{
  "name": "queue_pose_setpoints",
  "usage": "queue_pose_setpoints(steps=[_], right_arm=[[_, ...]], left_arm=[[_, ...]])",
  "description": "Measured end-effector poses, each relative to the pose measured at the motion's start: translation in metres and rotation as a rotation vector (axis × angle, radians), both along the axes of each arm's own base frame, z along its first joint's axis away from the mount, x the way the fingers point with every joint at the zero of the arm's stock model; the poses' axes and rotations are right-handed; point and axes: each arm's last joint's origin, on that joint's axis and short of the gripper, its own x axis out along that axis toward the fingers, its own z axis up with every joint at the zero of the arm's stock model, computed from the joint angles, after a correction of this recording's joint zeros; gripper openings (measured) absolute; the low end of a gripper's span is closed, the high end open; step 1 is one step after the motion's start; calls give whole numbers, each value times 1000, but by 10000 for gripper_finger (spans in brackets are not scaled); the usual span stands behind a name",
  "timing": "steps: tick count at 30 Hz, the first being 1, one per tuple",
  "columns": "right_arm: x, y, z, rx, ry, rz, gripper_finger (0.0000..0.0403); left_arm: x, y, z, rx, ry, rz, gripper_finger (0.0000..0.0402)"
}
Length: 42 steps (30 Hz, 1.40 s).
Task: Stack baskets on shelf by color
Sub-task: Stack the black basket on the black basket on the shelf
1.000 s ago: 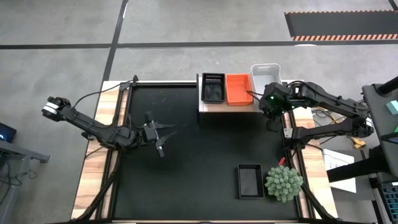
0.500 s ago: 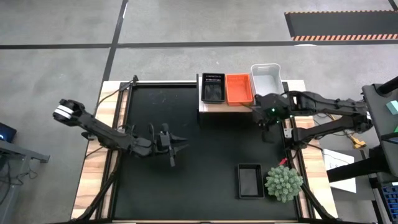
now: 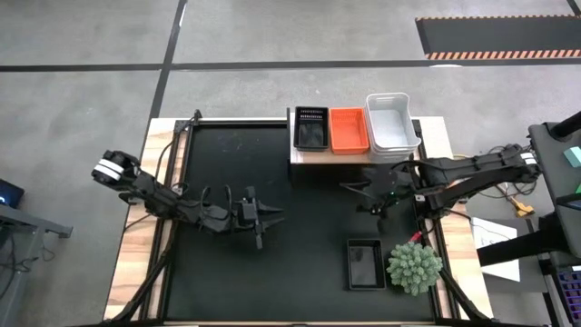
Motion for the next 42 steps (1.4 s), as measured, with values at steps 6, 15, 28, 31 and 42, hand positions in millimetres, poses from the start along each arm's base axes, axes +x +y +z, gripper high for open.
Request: queue_pose_setpoints(steps=[6, 15, 28, 31, 42], right_arm=[[1, 6, -15, 11, -6, 12, 9], [6, 7, -25, 11, -51, 21, 9], [6, 7, -29, 16, -61, 18, 9], [7, 7, -29, 16, -64, 18, 9], [10, 17, -51, 20, -169, 80, 9]], left_arm=[[-1, 1, 4, -7, -17, 1, 106], [-1, 3, 3, -4, -11, 14, 106], [0, 6, 3, -3, -10, 25, 106], [0, 6, 2, -3, -10, 25, 106], [0, 6, 2, -2, -9, 25, 106]])
